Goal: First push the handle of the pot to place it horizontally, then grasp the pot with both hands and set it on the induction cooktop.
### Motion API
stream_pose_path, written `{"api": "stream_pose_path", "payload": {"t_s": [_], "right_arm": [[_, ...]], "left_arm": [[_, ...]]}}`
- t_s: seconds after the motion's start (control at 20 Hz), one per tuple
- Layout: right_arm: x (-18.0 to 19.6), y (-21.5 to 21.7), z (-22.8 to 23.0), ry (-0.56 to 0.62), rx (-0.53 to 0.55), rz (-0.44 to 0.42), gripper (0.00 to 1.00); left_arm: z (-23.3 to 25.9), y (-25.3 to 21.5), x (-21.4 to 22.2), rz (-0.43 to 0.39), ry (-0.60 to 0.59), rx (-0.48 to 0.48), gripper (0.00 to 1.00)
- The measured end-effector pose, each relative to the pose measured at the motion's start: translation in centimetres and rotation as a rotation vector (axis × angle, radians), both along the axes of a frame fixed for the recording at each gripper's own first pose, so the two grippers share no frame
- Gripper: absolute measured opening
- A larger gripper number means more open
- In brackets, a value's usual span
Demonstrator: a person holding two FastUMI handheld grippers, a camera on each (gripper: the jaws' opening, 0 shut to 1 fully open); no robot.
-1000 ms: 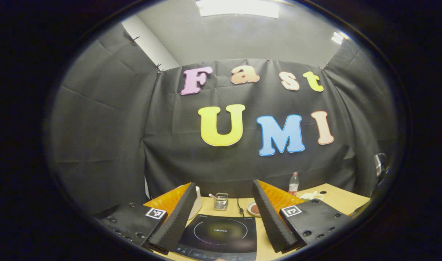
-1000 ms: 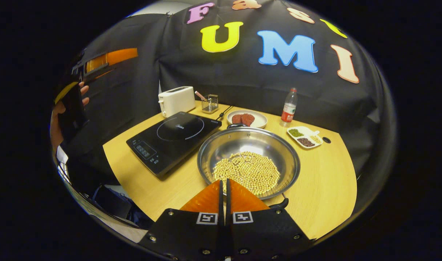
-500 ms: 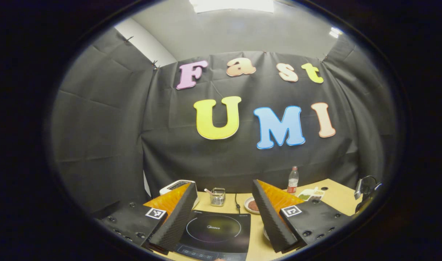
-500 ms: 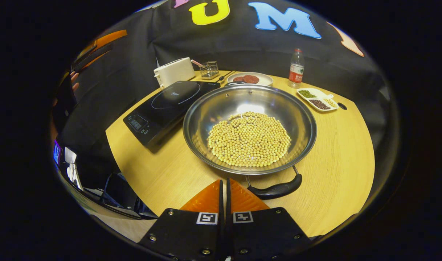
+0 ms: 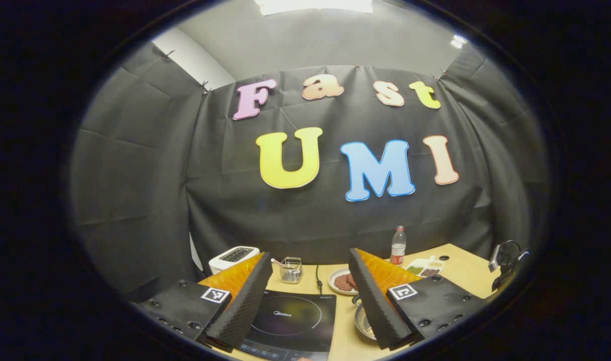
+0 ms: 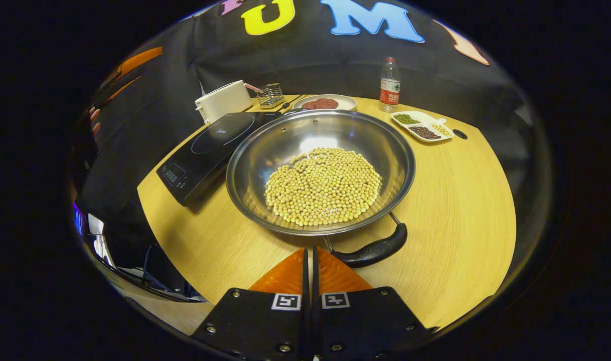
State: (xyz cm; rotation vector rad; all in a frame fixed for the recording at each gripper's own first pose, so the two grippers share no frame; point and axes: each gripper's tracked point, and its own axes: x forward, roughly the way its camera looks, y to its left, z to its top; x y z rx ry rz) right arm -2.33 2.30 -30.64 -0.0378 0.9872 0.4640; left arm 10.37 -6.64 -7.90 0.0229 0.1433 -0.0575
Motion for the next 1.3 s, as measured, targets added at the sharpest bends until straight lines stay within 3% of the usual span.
{"api": "stream_pose_path", "payload": {"t_s": [0.95,1.3], "right_arm": [[8.0,-8.8,-1.0,-0.040,-0.091,-0.099,0.01],[10.7,-10.8,0.8,-0.141,-0.078,-0.213,0.01]], "left_arm": [[-3.0,-3.8,2.3,0.029,0.053,0.008,0.99],[-4.7,-4.6,2.8,0.026,0.084,-0.007,0.94]]}}
